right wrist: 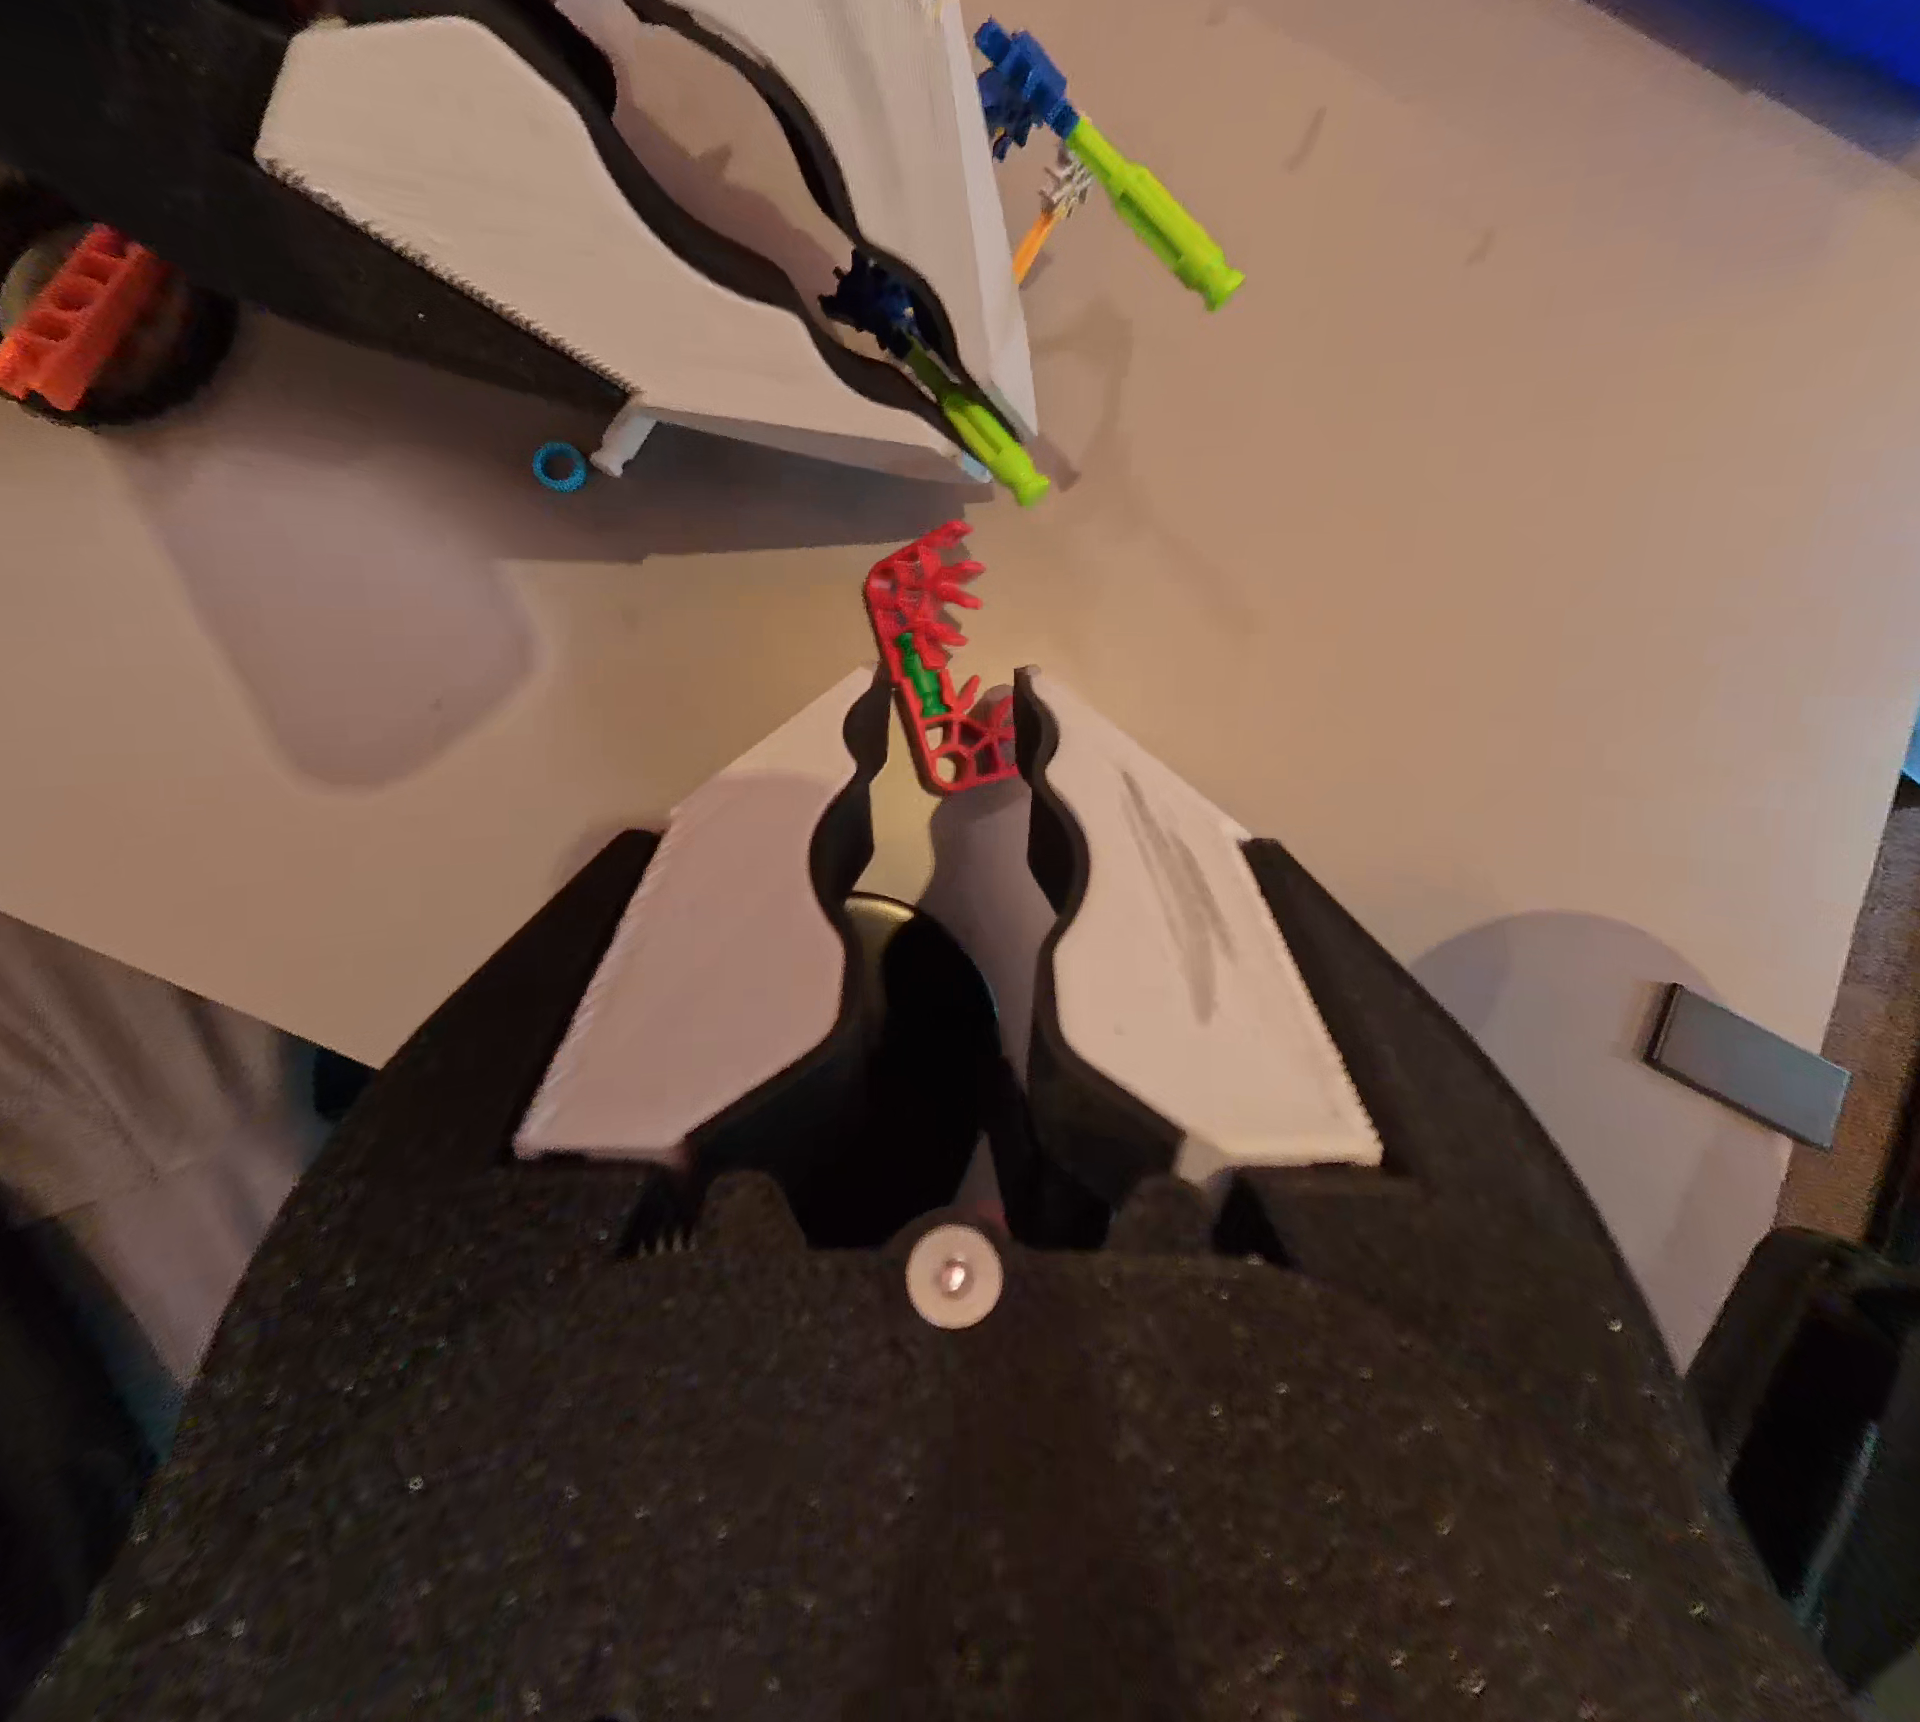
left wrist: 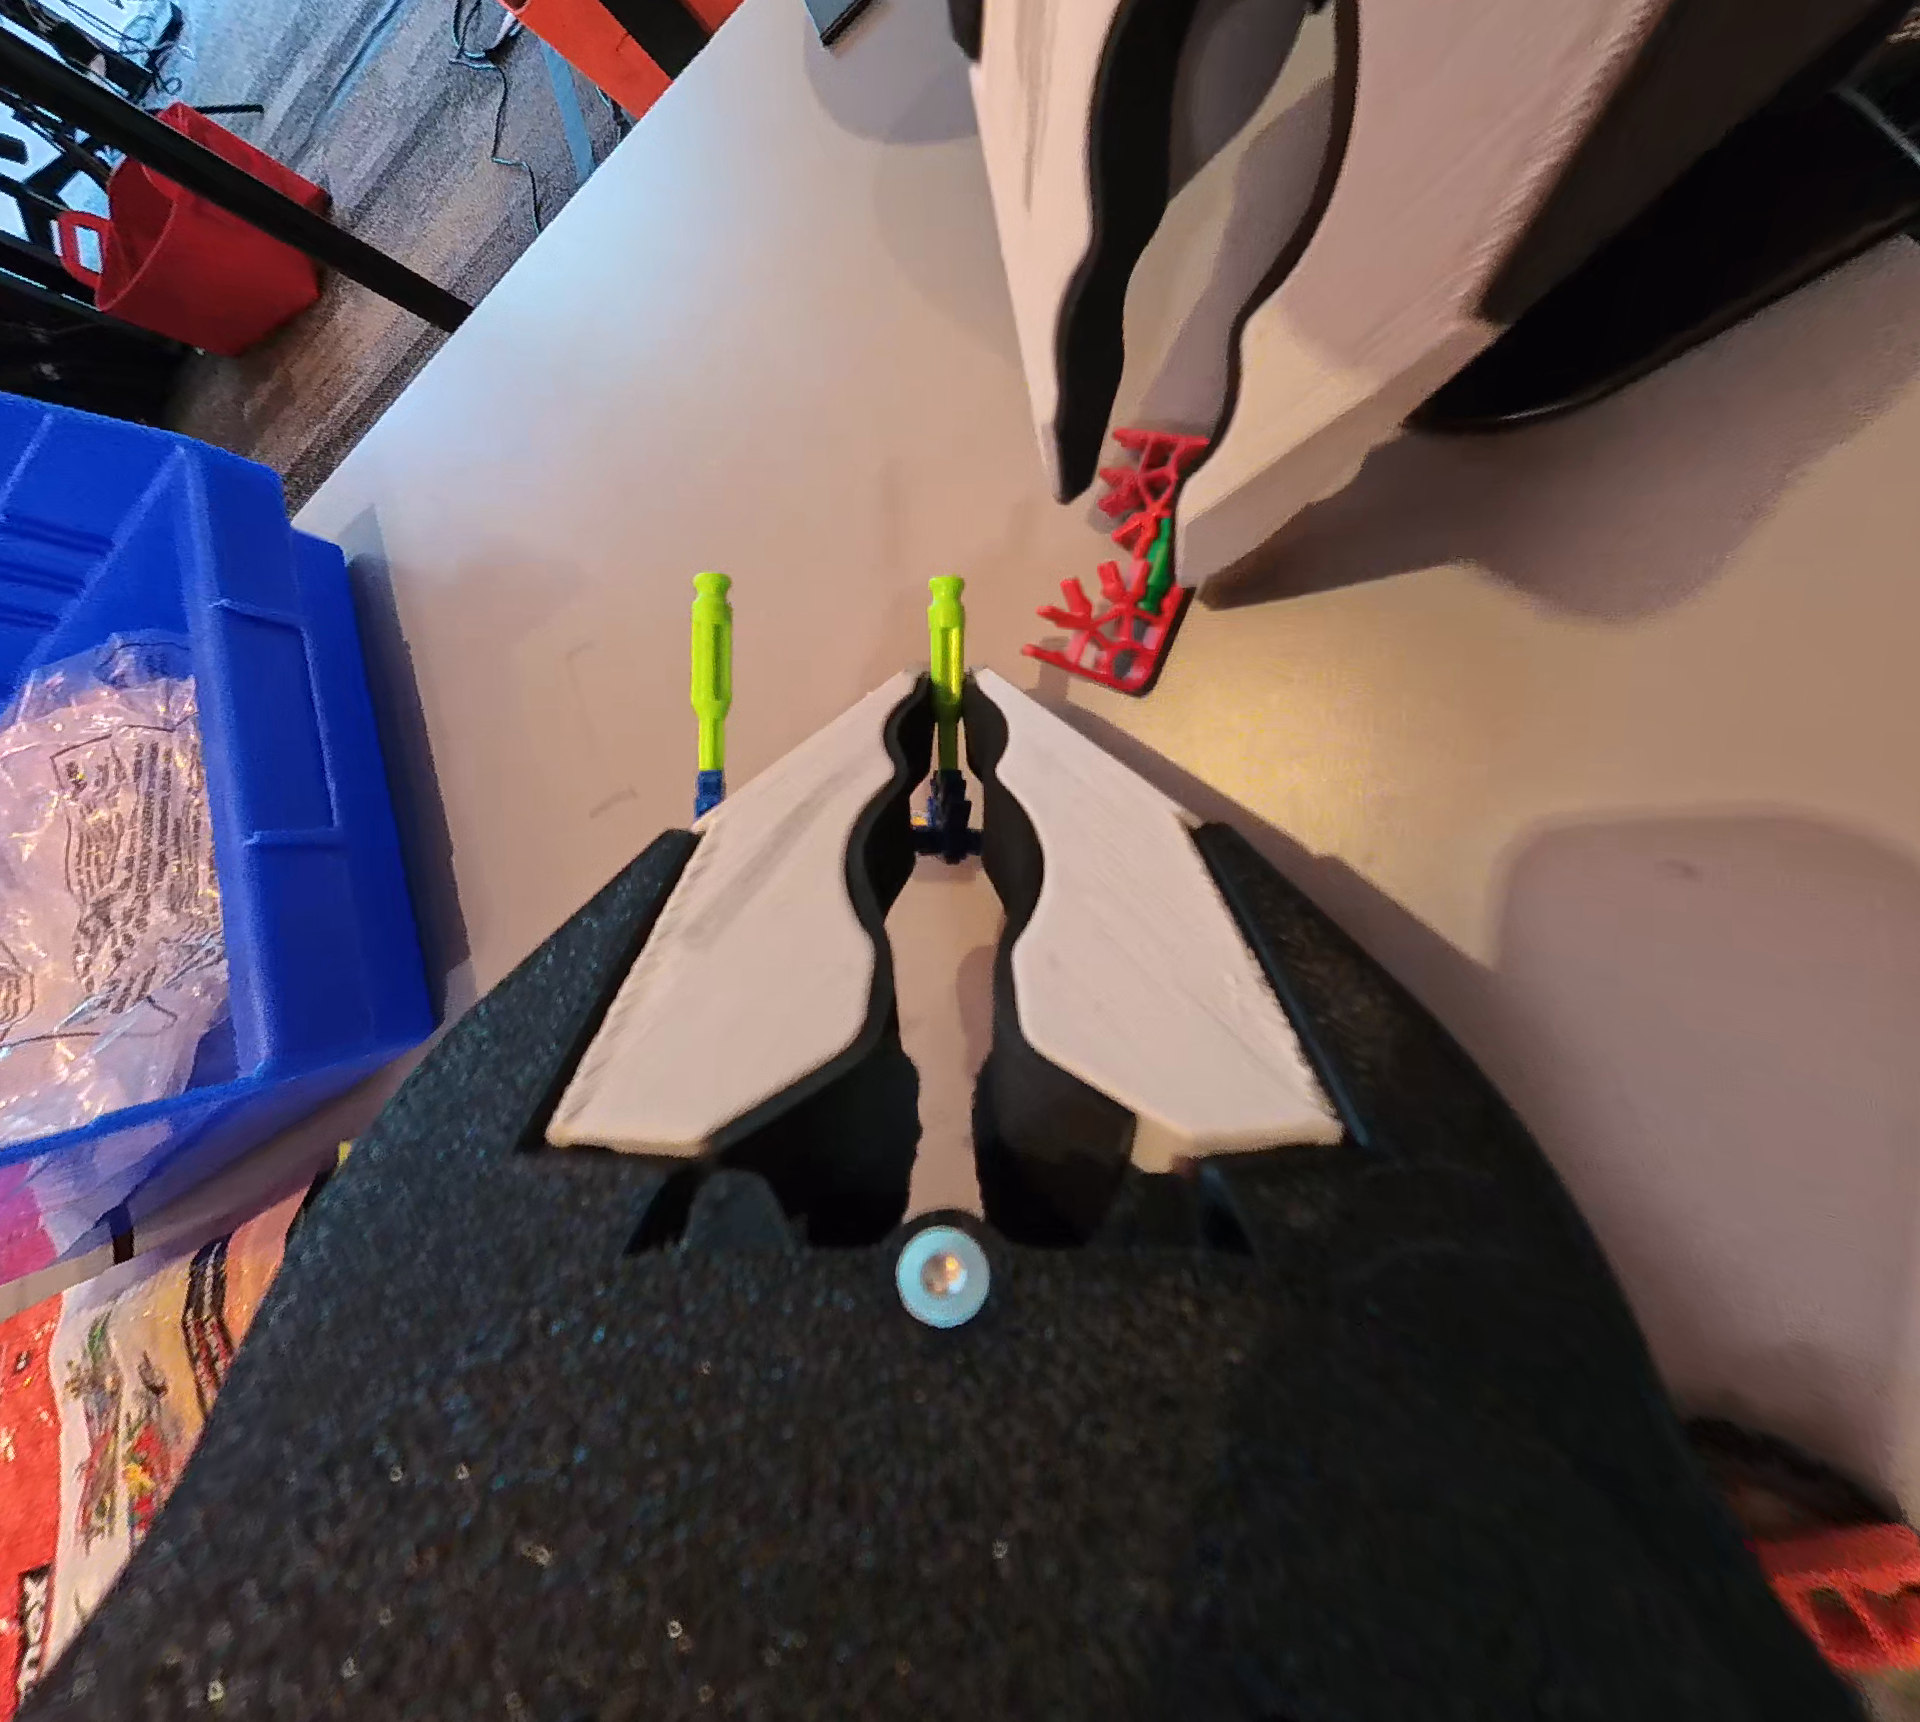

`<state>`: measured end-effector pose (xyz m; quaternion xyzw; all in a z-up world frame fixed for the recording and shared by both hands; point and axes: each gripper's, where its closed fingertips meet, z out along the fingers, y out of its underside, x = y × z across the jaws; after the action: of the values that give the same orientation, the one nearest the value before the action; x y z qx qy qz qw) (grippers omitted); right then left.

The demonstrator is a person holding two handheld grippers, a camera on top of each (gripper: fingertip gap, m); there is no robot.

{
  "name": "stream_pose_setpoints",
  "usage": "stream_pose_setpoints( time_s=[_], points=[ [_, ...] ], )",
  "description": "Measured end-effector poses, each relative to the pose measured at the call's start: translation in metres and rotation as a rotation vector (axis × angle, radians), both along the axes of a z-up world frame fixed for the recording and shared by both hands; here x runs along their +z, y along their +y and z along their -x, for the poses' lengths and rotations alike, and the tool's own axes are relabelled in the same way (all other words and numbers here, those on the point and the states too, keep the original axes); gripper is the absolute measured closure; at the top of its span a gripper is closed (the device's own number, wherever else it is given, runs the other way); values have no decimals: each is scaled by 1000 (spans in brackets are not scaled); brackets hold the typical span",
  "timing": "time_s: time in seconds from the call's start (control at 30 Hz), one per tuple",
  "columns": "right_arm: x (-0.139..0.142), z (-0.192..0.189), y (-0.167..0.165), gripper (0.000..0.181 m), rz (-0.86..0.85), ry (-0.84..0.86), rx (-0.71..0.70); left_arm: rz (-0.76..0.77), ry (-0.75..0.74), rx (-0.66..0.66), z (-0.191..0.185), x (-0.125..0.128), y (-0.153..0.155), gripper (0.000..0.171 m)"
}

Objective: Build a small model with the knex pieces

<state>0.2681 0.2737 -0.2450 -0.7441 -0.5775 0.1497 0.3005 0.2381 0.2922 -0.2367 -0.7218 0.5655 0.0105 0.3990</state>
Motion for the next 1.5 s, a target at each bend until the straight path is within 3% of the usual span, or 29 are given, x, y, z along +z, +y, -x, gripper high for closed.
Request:
stream_pose_setpoints(
  time_s=[0.2, 0.6, 0.7, 0.77, 0.83, 0.97, 1.27, 1.5],
  points=[
    [-3, 1, 5, 169, -60, -13, -46, -17, 26, 6, 0, 3, -2, 170],
    [-4, 14, 3, 168, -85, 36, -25, -46, 41, 38, 12, 1, -2, 170],
    [-1, 17, 6, 151, -68, 66, -39, -45, 69, 41, 17, -6, 0, 169],
    [3, 22, 6, 151, -13, 111, -31, -28, 43, 44, 17, -8, 0, 169],
    [3, 24, 11, 153, 16, 121, -34, -34, 41, 47, 19, -7, 2, 169],
    [-7, 29, 8, 175, 101, 121, 13, -26, 24, 44, 18, -7, 1, 169],
    [-7, 31, 15, 177, -165, 38, 33, -31, 19, 54, 18, -6, 2, 169],
    [-7, 31, 23, 177, -58, 77, -65, -81, 110, 145, 22, -7, 14, 170]
  ],
)
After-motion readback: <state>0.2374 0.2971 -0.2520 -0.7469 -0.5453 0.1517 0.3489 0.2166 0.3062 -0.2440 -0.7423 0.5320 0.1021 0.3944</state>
